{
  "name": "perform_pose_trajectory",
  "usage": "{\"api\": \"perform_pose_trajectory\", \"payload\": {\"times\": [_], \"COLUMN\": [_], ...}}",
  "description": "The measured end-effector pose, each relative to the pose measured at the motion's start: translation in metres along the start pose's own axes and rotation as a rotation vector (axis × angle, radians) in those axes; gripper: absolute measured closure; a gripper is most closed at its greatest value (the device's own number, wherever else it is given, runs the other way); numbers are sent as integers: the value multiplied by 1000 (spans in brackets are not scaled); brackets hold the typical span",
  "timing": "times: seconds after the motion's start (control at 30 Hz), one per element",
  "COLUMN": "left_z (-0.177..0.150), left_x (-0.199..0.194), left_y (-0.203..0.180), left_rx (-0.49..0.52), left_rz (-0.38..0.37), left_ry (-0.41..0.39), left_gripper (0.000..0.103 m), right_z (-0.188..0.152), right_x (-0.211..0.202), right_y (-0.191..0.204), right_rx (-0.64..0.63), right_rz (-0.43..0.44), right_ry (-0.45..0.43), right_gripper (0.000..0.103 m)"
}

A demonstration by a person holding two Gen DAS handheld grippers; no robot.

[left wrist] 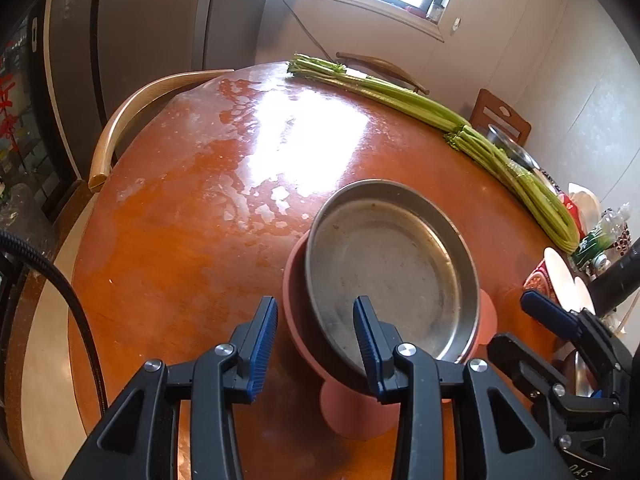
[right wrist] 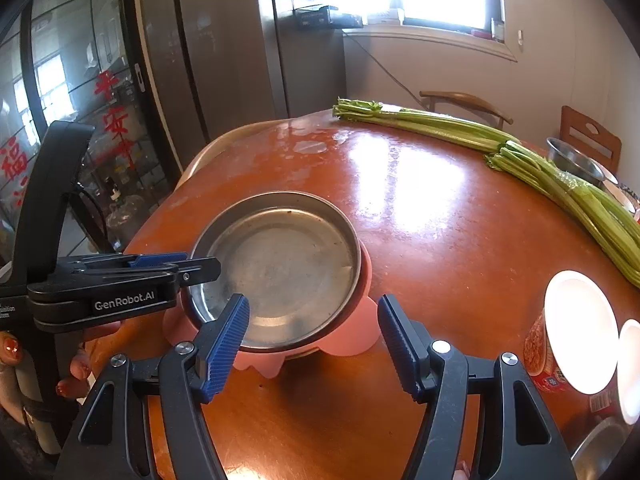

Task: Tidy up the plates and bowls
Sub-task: 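Open the left gripper and withdraw it from the pan rim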

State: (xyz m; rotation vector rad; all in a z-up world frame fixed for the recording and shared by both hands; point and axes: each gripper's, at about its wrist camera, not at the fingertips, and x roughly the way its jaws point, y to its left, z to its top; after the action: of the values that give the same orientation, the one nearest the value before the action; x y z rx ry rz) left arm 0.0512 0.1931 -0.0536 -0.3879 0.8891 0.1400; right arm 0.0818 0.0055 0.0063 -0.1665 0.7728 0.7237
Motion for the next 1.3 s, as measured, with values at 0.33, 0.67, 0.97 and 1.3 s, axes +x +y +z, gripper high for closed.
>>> {"api": "perform_pose_trajectory", "payload": {"times": [0.33,0.67,0.97,1.3], "left_z": [1,6,12,17], "left_x": [12,26,38,26], "left_y": [-3,-28,-52,-57], "left_rx": [-15,18,61,72], "left_rz": [8,10,13,139], "left_ry": [27,43,54,-7], "left_gripper": [58,56,56,56], "right_z": [-5,-13,-14,-12], "right_x": [0,0,-9,-28], "right_y": [-4,-24,-35,-39], "right_rx": [17,102,140,136], "right_rz": [21,16,-4,-55], "right_ry": [19,40,22,-40], "right_gripper": [35,35,35,35]}}
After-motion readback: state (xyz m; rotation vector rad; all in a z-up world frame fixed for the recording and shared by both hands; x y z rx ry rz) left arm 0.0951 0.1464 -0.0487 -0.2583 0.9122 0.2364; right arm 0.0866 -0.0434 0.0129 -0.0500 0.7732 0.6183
